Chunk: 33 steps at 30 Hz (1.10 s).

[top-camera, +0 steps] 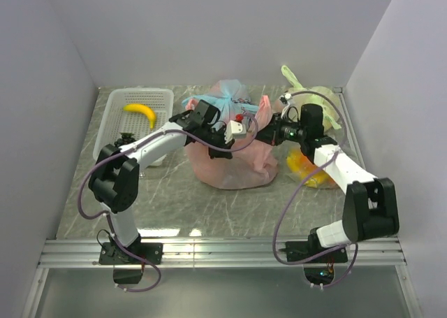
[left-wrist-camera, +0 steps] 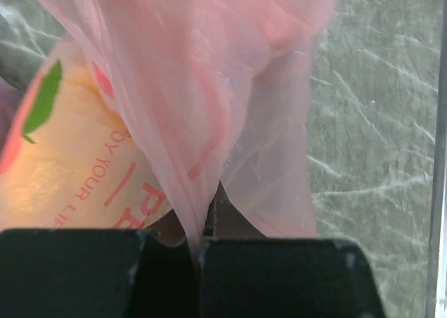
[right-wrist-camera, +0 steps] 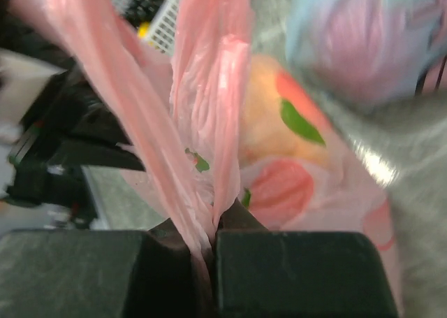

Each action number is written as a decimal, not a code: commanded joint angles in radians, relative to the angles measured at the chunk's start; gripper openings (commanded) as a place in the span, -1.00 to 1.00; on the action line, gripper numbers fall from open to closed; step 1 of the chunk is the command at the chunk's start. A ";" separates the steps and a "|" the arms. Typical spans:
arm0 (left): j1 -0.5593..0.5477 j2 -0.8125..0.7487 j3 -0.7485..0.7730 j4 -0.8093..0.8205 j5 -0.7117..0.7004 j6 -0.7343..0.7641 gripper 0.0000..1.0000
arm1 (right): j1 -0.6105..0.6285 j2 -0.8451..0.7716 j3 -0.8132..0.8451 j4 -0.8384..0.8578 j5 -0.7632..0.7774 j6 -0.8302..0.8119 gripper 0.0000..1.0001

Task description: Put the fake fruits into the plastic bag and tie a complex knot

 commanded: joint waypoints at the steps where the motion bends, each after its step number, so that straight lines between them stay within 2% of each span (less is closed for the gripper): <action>1: 0.004 -0.036 -0.106 0.088 -0.012 -0.098 -0.99 | -0.024 0.053 0.052 -0.029 0.150 0.158 -1.00; 13: 0.001 0.032 -0.266 0.163 0.059 -0.136 -0.99 | -0.020 0.230 0.054 -0.099 0.222 0.154 -1.00; 27: -0.034 0.054 -0.274 0.182 0.042 -0.201 -0.99 | 0.022 0.351 0.153 -0.268 0.257 0.002 -1.00; 30: -0.037 0.017 -0.200 0.119 0.046 -0.225 -0.61 | 0.029 0.352 0.189 -0.308 0.248 -0.056 -1.00; 31: -0.036 -0.021 -0.176 0.099 0.062 -0.224 -0.39 | 0.029 0.348 0.192 -0.308 0.239 -0.073 -1.00; 33: -0.034 -0.084 -0.105 0.044 0.080 -0.228 -0.21 | 0.033 0.329 0.196 -0.314 0.233 -0.110 -1.00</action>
